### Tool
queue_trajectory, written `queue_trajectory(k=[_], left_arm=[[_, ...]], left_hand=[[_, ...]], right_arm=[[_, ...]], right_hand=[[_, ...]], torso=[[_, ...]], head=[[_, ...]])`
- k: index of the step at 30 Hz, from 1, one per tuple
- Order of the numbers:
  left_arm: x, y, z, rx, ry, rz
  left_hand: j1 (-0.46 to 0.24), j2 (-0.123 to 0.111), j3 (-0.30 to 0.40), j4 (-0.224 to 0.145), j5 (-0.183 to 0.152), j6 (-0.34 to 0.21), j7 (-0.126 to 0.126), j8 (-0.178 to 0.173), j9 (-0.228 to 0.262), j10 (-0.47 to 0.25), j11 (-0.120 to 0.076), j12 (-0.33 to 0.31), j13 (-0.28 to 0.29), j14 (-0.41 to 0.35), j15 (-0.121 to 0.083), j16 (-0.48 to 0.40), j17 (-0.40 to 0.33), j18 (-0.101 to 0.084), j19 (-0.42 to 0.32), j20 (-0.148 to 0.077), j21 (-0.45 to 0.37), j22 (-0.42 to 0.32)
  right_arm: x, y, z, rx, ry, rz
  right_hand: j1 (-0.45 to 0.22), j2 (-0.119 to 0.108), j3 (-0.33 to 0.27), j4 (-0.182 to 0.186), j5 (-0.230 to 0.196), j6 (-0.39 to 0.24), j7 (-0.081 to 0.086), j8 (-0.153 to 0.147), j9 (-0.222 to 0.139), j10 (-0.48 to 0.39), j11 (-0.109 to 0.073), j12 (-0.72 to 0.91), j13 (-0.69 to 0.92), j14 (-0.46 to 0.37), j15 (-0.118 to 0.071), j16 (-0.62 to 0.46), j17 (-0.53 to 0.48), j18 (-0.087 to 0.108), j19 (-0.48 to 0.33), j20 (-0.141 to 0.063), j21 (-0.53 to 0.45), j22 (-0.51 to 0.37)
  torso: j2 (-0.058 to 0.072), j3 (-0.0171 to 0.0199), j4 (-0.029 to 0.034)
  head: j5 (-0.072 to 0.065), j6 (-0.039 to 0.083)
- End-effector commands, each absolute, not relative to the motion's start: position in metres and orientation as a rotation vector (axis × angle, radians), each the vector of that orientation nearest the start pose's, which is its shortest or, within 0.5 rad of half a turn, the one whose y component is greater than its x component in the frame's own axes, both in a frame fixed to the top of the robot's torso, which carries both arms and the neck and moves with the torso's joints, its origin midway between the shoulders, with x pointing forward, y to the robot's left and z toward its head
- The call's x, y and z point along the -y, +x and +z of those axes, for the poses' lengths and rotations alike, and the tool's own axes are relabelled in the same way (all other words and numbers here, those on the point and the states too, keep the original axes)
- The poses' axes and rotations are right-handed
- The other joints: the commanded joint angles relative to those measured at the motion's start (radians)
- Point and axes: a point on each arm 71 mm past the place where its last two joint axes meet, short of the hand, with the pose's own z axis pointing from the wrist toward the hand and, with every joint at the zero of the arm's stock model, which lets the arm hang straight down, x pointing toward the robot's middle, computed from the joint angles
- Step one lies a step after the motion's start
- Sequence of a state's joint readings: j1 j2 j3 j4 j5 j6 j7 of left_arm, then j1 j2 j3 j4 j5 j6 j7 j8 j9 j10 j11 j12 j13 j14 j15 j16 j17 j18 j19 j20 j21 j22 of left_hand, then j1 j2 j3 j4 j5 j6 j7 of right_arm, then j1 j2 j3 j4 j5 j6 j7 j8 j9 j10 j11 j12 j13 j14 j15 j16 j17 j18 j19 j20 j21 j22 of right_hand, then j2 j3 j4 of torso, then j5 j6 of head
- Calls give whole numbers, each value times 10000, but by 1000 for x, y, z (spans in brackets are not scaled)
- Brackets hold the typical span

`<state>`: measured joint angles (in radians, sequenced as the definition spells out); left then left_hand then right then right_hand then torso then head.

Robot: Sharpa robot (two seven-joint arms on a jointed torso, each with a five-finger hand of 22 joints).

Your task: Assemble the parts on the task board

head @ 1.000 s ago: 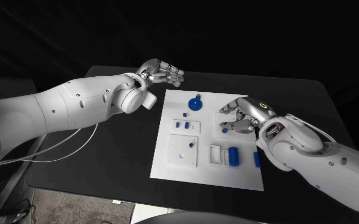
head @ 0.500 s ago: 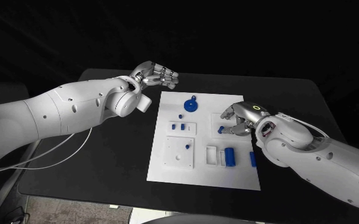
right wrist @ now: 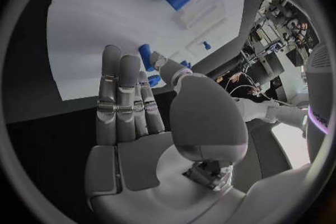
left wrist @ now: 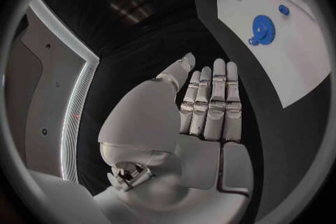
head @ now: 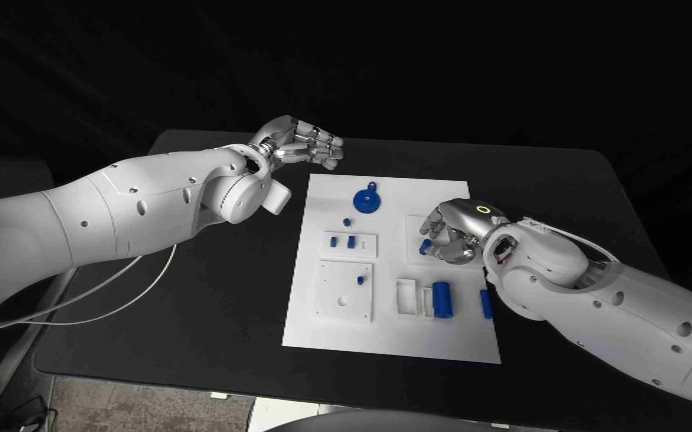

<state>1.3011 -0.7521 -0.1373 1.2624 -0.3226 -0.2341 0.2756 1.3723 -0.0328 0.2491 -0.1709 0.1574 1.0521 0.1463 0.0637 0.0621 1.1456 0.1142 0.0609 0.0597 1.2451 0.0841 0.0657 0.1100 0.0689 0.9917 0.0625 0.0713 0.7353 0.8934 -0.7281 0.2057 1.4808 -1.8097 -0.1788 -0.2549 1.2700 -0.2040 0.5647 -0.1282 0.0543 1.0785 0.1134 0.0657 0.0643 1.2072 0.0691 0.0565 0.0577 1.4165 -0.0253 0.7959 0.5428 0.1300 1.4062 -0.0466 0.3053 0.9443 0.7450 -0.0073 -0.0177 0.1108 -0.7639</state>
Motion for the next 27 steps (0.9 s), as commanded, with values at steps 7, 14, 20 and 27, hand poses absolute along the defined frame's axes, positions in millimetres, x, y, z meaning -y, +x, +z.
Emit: queue_trajectory(k=[7, 14, 20, 27], left_arm=[[-233, 538, -177, -16003, -7580, -12861], [-233, 538, -177, -16028, -7571, -12888], [-233, 538, -177, -16044, -7569, -12899], [-233, 538, -177, -16059, -7569, -12905]], left_hand=[[-117, 38, -15, 41, -32, -81, -19, -7, 5, 82, 16, -22, -12, 33, -23, -18, 19, -62, 102, -1, 24, -23], [-117, 38, -15, 41, -32, -81, -19, -7, 5, 82, 16, -22, -12, 33, -23, -18, 19, -62, 102, -1, 24, -23], [-118, 43, -6, 56, -31, -73, -23, -4, 6, 77, 15, -21, -11, 32, -24, -18, 23, -63, 110, -2, 21, -44], [-104, 38, -2, 50, -27, -60, -25, -5, 6, 81, 14, -22, -12, 33, -26, -18, 25, -63, 112, -5, 24, -50]], right_arm=[[161, 463, -253, -17596, -2824, 4999], [158, 462, -254, -17518, -2813, 5138], [156, 461, -254, -17448, -2761, 5233], [155, 461, -254, -17422, -2578, 5198]], right_hand=[[-64, 273, 669, -192, -36, 627, -78, -21, 11, 844, -228, 33, 24, 102, -180, 98, 76, -138, -58, -178, 275, 397], [-53, 537, 744, -388, -40, 970, -135, -25, 23, 1087, -309, 33, 29, 152, -244, 95, 149, -211, -115, -257, 402, 680], [-125, 636, 724, -383, -43, 1139, -179, -16, 33, 1135, -339, 34, 29, 173, -263, 89, 181, -236, -96, -273, 397, 728], [-242, 700, 708, -342, -46, 1194, -203, -19, 29, 1165, -360, 33, 28, 214, -289, 78, 228, -289, -17, -302, 332, 710]], torso=[[-8, -2, -5], [-4, -3, -11], [-2, -7, -2], [-12, -13, -4]], head=[[6, -49], [15, -77], [6, -104], [25, -124]])
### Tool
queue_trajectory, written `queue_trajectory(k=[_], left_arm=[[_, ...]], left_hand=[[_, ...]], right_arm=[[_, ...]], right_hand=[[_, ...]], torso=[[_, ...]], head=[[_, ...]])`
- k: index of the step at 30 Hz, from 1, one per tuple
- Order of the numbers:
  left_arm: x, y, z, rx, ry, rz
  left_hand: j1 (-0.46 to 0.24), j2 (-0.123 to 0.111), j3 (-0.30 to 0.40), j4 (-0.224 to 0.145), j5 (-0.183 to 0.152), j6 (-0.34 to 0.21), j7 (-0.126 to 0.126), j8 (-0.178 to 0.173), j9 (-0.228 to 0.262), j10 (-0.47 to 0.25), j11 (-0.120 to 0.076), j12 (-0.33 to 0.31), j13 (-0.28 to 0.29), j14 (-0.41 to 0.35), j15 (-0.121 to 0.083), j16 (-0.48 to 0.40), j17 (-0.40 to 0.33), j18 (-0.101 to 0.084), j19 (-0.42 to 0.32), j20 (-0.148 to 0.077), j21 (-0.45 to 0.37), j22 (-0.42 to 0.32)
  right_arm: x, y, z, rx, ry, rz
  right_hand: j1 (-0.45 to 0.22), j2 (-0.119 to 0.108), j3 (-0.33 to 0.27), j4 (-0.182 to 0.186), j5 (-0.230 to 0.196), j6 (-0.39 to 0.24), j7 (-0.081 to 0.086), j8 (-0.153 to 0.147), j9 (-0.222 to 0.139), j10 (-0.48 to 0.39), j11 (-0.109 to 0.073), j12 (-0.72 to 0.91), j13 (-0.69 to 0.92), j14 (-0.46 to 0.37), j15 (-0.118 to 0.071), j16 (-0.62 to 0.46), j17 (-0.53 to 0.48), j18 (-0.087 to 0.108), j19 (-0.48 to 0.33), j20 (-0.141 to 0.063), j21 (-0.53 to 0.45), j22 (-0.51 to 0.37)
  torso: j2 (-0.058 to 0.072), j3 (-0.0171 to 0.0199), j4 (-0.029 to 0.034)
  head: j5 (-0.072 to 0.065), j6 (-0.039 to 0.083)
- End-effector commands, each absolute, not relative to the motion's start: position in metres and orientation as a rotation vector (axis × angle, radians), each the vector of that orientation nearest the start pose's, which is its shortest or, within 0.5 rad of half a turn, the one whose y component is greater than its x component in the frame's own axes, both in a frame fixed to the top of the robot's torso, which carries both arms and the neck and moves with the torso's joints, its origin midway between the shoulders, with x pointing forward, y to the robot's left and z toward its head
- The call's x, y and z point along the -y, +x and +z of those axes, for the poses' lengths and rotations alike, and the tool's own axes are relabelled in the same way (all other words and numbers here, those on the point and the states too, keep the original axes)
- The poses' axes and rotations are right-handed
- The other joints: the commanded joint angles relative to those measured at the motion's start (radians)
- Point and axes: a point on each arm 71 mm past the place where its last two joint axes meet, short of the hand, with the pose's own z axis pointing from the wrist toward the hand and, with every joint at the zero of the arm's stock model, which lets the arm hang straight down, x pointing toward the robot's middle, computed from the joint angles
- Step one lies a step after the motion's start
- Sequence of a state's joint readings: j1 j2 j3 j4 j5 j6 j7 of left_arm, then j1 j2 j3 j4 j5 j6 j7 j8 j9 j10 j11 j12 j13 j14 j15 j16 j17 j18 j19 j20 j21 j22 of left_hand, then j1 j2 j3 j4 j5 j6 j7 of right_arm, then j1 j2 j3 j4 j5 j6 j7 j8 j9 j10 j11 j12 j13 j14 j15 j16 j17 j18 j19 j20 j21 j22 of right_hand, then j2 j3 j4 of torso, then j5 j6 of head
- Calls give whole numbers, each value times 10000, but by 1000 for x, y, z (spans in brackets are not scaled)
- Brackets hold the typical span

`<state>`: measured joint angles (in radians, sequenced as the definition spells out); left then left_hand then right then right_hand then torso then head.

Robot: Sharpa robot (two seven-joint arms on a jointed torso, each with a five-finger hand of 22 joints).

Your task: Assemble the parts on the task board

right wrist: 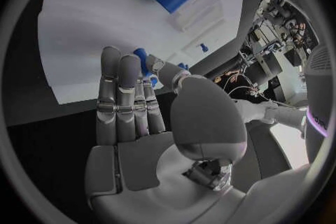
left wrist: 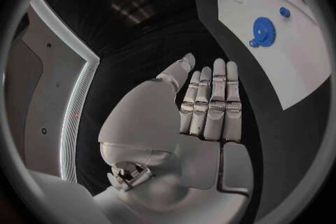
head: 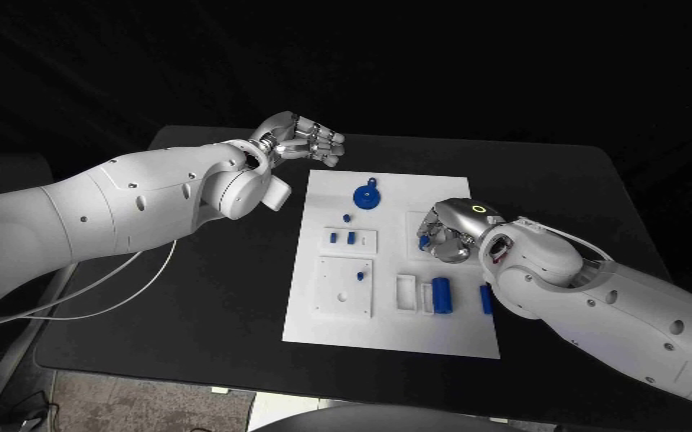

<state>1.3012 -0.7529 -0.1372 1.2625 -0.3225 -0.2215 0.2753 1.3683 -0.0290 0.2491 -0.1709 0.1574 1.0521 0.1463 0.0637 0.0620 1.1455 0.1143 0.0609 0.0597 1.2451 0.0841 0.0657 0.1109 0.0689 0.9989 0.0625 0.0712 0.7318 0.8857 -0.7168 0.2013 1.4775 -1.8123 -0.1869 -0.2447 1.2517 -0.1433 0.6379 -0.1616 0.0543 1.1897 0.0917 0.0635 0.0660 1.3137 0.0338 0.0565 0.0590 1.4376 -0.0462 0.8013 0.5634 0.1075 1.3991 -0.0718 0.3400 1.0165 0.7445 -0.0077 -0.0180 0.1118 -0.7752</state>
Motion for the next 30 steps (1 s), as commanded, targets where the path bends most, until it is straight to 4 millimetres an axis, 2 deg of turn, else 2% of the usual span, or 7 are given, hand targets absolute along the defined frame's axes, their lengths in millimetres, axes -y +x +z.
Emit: queue_trajectory(k=[1, 4, 10, 20, 30], left_arm=[[-233, 538, -177, -16061, -7569, -12907], [-233, 538, -177, -16071, -7568, -12913], [-233, 538, -177, -16098, -7565, -12929], [-234, 538, -177, -16101, -7571, -12921], [-234, 538, -177, -16103, -7582, -12899]], left_hand=[[-65, -1, -2, 50, -27, -60, -25, -5, 6, 82, 13, -22, -12, 33, -25, -18, 17, -63, 40, -4, 24, -15], [-65, -1, -2, 50, -27, -60, -25, -5, 6, 82, 13, -22, -12, 33, -25, -18, 17, -63, 40, -4, 24, -15], [-55, 0, 3, 45, -23, -47, -28, -4, 6, 77, 14, -22, -12, 33, -27, -17, 18, -62, 43, -9, 31, -12], [-55, 0, 3, 45, -23, -47, -28, -4, 6, 77, 14, -22, -12, 33, -27, -17, 18, -62, 43, -9, 31, -12], [-55, 0, 3, 45, -23, -47, -28, -4, 6, 77, 14, -22, -12, 33, -27, -17, 18, -62, 43, -9, 31, -12]], right_arm=[[155, 461, -254, -17424, -2563, 5190], [155, 461, -254, -17416, -2500, 5157], [156, 461, -254, -17347, -2336, 5102], [160, 461, -250, -17180, -1465, 5544], [174, 467, -244, -17697, 1346, 7007]], right_hand=[[-62, 110, -21, -9, -46, 141, -4, 14, 21, 133, -22, 37, 18, 9, -89, 20, 34, -75, 72, -57, -35, -22], [-31, 209, 13, -35, -35, 298, -34, 6, 25, 256, -60, 35, 19, 36, -125, 16, 53, -107, 117, -89, -53, -23], [-191, 400, 386, -168, -35, 569, -103, 5, 31, 514, -132, 33, 21, 96, -207, -18, 101, -148, 192, -178, -73, 41], [-310, 443, 534, -314, -24, 705, -143, 8, 38, 675, -175, 38, 26, 119, -245, 5, 187, -154, 257, -220, -70, 130], [-409, 569, 432, -417, 31, 684, -141, 5, 42, 668, -173, 34, 26, 121, -240, -8, 233, -153, 283, -209, -135, 159]], torso=[[-7, -9, -1], [-7, -15, 1], [-4, -5, 1], [-3, 8, -8], [-8, 10, -11]], head=[[16, -11], [29, -24], [49, -37], [60, -37], [95, -48]])
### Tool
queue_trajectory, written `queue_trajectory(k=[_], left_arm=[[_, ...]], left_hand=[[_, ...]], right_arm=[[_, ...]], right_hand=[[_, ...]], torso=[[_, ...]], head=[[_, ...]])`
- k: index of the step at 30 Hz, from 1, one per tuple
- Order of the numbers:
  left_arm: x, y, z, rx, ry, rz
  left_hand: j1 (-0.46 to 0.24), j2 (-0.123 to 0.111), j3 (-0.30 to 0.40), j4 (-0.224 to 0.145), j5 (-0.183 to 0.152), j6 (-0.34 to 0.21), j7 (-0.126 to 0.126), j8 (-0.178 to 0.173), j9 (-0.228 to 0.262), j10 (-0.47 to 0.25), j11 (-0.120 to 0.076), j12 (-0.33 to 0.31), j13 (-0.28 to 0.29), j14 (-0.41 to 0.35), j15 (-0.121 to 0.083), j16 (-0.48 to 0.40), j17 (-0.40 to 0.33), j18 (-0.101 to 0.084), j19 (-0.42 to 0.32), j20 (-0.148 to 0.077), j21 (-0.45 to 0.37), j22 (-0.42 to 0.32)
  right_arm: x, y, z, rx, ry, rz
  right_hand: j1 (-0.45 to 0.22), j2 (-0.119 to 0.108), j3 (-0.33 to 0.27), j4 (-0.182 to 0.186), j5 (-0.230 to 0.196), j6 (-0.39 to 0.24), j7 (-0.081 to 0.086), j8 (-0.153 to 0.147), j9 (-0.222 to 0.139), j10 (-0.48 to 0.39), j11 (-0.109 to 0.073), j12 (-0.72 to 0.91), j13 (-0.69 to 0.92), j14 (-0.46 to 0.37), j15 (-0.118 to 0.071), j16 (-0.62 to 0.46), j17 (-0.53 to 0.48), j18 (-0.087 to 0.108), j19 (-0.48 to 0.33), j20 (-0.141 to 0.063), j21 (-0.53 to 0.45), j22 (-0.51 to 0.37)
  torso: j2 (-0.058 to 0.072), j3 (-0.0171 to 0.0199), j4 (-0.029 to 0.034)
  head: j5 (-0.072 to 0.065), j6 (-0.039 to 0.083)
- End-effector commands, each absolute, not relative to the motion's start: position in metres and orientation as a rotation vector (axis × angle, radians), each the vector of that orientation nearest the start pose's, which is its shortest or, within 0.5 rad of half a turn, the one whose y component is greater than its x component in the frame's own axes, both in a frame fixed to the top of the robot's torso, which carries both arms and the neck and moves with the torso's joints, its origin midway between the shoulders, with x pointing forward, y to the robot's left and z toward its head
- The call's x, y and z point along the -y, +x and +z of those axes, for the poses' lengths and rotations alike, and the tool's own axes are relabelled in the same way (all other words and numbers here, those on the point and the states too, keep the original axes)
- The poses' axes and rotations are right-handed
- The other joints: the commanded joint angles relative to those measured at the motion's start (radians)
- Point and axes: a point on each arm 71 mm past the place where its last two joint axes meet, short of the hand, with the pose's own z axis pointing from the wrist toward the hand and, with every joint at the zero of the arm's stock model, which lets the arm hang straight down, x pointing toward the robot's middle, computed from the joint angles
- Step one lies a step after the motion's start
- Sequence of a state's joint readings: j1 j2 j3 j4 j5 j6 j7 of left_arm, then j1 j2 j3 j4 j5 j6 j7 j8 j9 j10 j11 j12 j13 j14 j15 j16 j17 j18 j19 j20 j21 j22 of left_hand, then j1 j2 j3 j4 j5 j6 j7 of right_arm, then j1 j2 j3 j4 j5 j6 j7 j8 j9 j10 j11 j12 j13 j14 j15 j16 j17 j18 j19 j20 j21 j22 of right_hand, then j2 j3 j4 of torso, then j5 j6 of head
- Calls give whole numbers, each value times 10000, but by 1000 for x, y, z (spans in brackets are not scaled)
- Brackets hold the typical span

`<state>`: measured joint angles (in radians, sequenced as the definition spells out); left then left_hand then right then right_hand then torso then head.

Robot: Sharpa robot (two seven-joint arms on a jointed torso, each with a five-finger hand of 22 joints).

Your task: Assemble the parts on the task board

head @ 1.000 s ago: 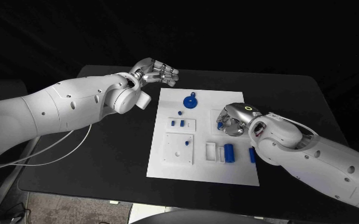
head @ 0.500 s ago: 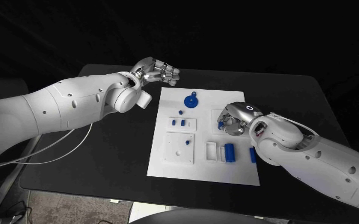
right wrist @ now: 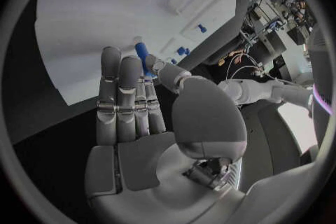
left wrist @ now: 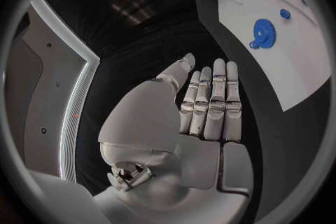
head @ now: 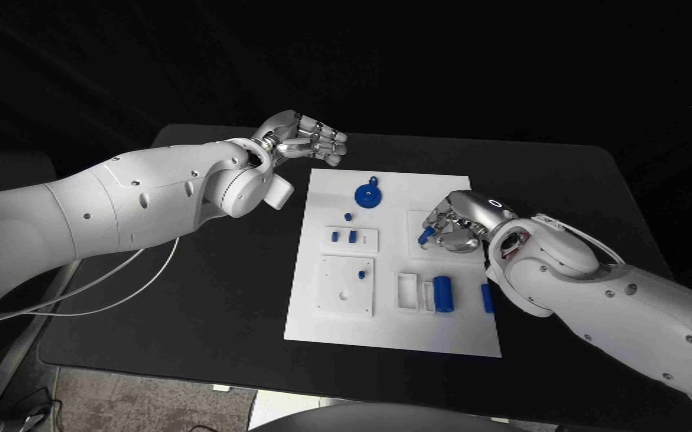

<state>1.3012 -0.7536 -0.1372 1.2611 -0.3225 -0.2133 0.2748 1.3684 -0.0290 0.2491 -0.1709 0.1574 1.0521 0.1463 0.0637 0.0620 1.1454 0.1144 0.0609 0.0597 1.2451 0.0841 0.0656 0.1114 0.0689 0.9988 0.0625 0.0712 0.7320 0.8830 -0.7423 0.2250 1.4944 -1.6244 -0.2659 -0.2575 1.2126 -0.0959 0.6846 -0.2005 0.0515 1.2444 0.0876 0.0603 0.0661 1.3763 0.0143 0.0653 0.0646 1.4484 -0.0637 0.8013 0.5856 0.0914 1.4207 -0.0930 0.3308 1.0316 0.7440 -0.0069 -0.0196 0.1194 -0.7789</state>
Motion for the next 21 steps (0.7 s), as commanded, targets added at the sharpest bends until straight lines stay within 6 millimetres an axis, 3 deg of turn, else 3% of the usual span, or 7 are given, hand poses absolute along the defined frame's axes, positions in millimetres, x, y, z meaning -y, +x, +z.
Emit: queue_trajectory(k=[1, 8, 21], left_arm=[[-234, 538, -177, -16102, -7583, -12896], [-235, 539, -177, -16081, -7594, -12865], [-234, 540, -177, -16066, -7579, -12864]], left_hand=[[-62, -1, 0, 47, -12, -47, -26, -6, 6, 62, 18, -22, -12, 29, -25, -17, 13, -60, 43, -8, 36, -5], [-63, -2, 0, 47, -10, -47, -26, -6, 6, 59, 19, -22, -12, 28, -24, -17, 13, -59, 42, -7, 37, -4], [-63, -2, 0, 47, -10, -47, -26, -6, 6, 59, 19, -22, -12, 28, -24, -17, 13, -59, 42, -7, 37, -4]], right_arm=[[175, 467, -243, -17726, 1514, 7116], [172, 463, -236, -17788, 1908, 7882], [131, 446, -222, -17316, 180, 8731]], right_hand=[[-53, 136, -63, -74, 68, 142, -101, 38, 43, 45, 22, -51, -29, 15, -65, -8, 22, 9, 73, 3, -70, 16], [-88, 159, -85, -119, 146, 161, -107, 40, 47, 70, 14, -50, -28, 9, -69, -4, 43, 7, 84, -2, -87, 38], [-98, 229, -144, -193, 108, 172, -111, 41, 51, 89, 8, -49, -27, 13, -71, -10, 67, 3, 90, -3, -125, 92]], torso=[[-2, 2, 7], [-6, -6, -8], [-15, -24, 11]], head=[[20, -14], [132, -31], [384, -49]])
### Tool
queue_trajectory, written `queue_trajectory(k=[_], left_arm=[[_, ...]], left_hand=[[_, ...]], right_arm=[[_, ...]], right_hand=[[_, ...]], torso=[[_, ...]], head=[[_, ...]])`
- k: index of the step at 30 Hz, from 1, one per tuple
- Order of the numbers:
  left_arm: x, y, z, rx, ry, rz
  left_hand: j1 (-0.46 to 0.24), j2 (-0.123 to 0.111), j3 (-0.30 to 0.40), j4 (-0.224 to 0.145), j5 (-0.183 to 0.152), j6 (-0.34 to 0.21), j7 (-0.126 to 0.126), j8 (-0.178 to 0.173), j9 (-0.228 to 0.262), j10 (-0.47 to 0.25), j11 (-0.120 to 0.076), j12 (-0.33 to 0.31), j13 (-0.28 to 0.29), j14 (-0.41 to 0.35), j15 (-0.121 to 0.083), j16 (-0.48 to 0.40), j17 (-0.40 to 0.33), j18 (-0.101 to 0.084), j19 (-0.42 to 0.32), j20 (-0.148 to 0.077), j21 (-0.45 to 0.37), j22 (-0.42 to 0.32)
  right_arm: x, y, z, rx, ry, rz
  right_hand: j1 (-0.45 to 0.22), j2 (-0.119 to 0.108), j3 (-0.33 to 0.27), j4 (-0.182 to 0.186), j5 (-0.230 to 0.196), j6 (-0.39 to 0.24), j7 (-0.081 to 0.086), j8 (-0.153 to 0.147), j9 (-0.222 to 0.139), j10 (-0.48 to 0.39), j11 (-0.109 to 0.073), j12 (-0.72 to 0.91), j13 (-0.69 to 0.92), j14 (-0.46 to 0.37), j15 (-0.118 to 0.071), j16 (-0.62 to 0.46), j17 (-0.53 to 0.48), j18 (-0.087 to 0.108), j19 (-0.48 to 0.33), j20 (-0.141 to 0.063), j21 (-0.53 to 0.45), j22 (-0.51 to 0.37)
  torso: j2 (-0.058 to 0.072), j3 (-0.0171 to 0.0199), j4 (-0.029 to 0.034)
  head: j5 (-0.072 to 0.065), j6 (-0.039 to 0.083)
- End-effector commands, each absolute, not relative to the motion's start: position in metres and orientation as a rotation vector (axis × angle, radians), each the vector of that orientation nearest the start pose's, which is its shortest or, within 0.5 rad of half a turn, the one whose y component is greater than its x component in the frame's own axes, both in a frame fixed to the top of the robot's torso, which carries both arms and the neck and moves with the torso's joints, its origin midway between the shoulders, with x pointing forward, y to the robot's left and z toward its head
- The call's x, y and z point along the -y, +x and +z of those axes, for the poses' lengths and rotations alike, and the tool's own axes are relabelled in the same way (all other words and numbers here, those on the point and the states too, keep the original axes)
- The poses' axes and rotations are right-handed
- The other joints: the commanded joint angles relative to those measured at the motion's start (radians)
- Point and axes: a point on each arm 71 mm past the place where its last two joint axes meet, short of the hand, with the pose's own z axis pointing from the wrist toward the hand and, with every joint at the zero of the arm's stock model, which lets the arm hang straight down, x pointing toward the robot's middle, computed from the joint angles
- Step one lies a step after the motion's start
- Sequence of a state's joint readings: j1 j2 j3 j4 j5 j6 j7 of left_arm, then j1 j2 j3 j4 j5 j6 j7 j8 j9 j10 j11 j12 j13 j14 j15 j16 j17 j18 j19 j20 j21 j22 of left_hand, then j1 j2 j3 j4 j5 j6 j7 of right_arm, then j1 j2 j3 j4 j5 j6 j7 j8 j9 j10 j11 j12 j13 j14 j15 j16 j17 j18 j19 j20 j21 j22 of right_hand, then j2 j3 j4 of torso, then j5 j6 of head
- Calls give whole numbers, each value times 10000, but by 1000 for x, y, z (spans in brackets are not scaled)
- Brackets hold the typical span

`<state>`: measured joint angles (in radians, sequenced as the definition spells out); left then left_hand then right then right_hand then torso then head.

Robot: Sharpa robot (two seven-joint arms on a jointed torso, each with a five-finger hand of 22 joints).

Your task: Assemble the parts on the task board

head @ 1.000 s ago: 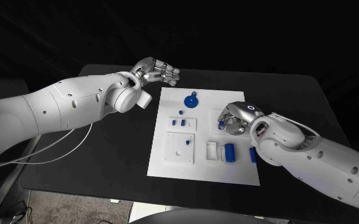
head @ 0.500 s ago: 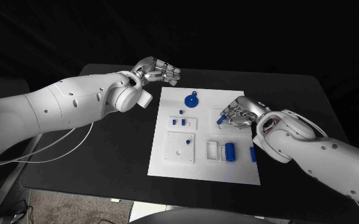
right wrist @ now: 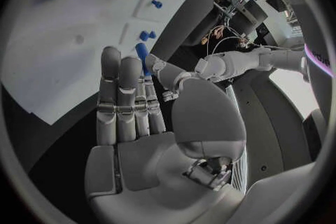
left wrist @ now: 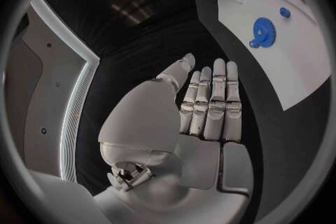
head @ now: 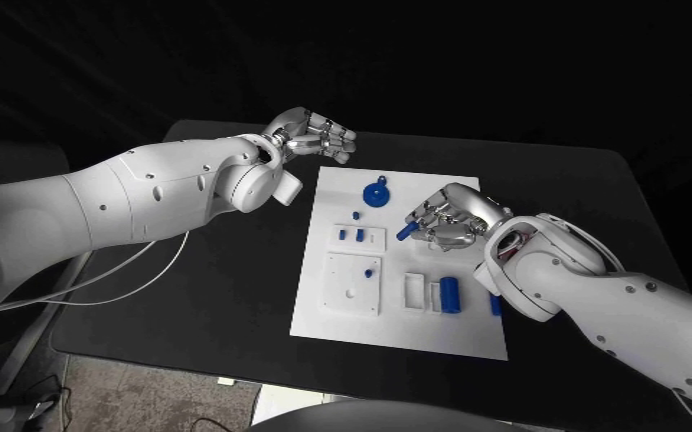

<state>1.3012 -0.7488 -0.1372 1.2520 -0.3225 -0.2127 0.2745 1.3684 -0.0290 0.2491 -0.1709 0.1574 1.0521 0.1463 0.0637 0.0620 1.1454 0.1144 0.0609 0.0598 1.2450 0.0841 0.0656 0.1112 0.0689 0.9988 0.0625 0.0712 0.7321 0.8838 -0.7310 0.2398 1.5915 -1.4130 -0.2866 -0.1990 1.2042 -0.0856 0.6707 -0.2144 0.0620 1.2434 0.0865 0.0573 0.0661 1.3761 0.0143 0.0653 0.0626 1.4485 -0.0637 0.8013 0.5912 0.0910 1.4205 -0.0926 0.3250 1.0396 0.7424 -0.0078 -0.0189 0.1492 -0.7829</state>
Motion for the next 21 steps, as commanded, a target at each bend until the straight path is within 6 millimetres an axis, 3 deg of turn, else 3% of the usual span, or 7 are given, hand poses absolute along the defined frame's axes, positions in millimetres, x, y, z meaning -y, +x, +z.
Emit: queue_trajectory(k=[1, 12, 21], left_arm=[[-234, 540, -177, -16065, -7579, -12862], [-232, 541, -177, -16076, -7566, -12881], [-231, 541, -177, -16082, -7552, -12905]], left_hand=[[-63, -2, 0, 47, -10, -47, -26, -6, 6, 59, 19, -22, -12, 28, -24, -17, 15, -59, 43, -7, 37, -5], [-63, -2, 0, 47, -10, -47, -26, -6, 6, 59, 19, -22, -12, 28, -24, -17, 15, -59, 43, -7, 37, -5], [-63, -2, 0, 47, -10, -47, -26, -6, 6, 59, 19, -22, -12, 28, -24, -17, 15, -59, 43, -7, 37, -5]], right_arm=[[125, 442, -222, -17218, -190, 8754], [92, 419, -224, -16671, -2339, 8814], [72, 399, -240, -16689, -3743, 8752]], right_hand=[[-12, 127, -6, -57, -16, 183, -101, 72, 51, 94, 8, -49, -8, 12, -72, -10, 13, 6, 91, -6, -68, 15], [19, 113, -11, -69, -63, 213, -106, 72, 55, 120, 0, -48, -7, 13, -76, 1, 34, 2, 88, -10, -67, 56], [53, 102, 24, -69, -93, 234, -112, 72, 57, 139, -4, -48, -7, 8, -80, 6, 55, -3, 78, -17, -61, 104]], torso=[[6, -13, 4], [15, -9, 10], [15, -5, -2]], head=[[118, -5], [411, -86], [519, -171]])
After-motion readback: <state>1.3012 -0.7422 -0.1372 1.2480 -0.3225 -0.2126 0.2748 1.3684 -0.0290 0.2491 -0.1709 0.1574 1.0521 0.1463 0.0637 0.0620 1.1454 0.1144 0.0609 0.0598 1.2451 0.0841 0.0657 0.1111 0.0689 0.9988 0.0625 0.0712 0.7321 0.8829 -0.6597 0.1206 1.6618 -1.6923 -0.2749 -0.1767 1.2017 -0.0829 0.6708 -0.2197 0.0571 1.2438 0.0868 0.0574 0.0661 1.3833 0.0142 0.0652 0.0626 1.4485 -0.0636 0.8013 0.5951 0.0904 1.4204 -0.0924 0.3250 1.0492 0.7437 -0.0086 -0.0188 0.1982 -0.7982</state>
